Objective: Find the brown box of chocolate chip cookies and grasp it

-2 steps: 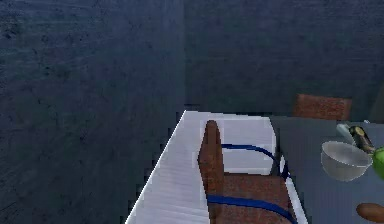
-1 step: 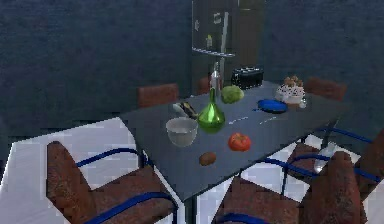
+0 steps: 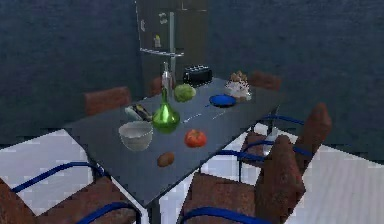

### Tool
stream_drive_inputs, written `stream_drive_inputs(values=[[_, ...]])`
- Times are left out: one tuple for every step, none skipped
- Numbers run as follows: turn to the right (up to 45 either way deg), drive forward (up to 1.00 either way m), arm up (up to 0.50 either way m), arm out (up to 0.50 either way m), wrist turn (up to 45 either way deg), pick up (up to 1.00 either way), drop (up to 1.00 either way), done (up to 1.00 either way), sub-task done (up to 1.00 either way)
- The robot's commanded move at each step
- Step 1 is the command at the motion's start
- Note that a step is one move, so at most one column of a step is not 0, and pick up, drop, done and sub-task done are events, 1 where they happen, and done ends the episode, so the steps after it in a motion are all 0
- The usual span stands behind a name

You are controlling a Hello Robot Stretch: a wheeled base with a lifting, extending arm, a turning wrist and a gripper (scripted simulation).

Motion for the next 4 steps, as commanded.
stream_drive_inputs(values=[[0.0,0.45,0.0,0.0,0.0,0.0,0.0,0.0,0.0],[-45.0,0.0,0.0,0.0,0.0,0.0,0.0,0.0,0.0],[-45.0,0.0,0.0,0.0,0.0,0.0,0.0,0.0,0.0],[-18.0,0.0,0.0,0.0,0.0,0.0,0.0,0.0,0.0]])
